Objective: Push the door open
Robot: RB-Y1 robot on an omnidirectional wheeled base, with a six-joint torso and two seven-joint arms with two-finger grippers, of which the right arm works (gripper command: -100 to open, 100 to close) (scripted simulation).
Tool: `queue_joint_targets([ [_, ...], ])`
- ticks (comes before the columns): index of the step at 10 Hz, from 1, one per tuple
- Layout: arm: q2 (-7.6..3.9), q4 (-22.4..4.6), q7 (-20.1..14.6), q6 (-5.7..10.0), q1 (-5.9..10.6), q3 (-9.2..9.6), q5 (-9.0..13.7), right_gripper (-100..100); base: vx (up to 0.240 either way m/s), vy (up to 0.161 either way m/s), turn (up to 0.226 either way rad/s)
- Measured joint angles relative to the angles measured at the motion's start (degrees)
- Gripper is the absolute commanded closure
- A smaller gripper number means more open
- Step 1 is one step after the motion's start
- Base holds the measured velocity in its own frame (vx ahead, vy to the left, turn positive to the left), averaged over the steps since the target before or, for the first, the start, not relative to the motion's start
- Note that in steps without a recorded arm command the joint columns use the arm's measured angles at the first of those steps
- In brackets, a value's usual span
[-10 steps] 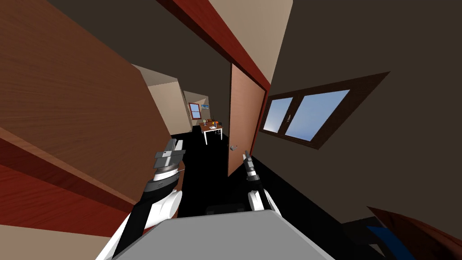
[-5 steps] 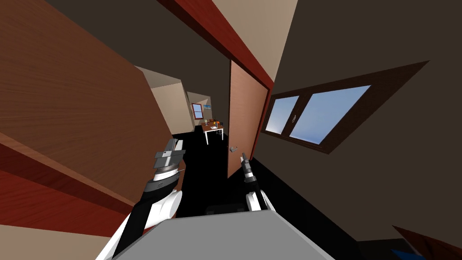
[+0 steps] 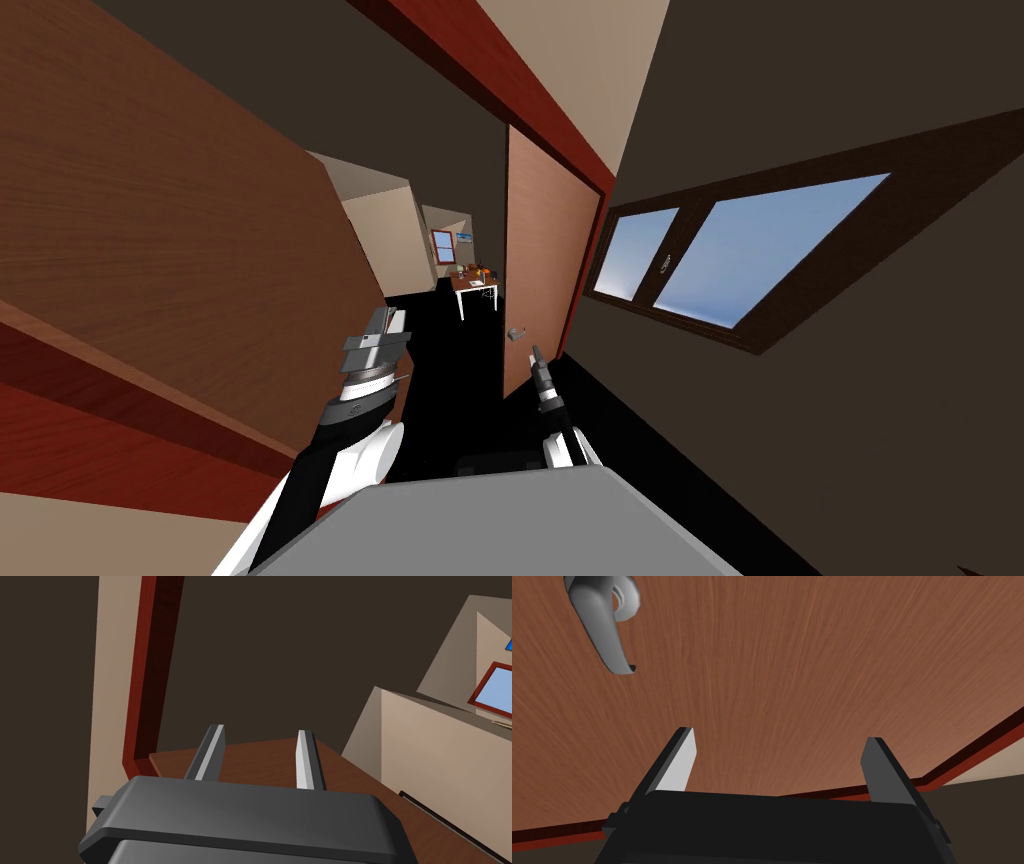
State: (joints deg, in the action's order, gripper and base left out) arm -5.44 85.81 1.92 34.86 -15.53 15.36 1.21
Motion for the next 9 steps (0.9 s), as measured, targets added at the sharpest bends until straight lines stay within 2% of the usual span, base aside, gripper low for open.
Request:
queue_joint_targets([
  [3, -0.02, -5.2, -0.6, 1.12, 1.73, 1.01, -0.1, -100, 0.057, -0.104, 0.111],
  [6, 0.12, -8.4, -0.9, 1.97, 1.93, 2.19, -0.4, -100, 0.051, -0.069, 0.069],
  [9, 0.33, -13.4, -1.4, 3.35, 3.23, 3.35, -0.6, -100, 0.068, -0.098, 0.091],
])
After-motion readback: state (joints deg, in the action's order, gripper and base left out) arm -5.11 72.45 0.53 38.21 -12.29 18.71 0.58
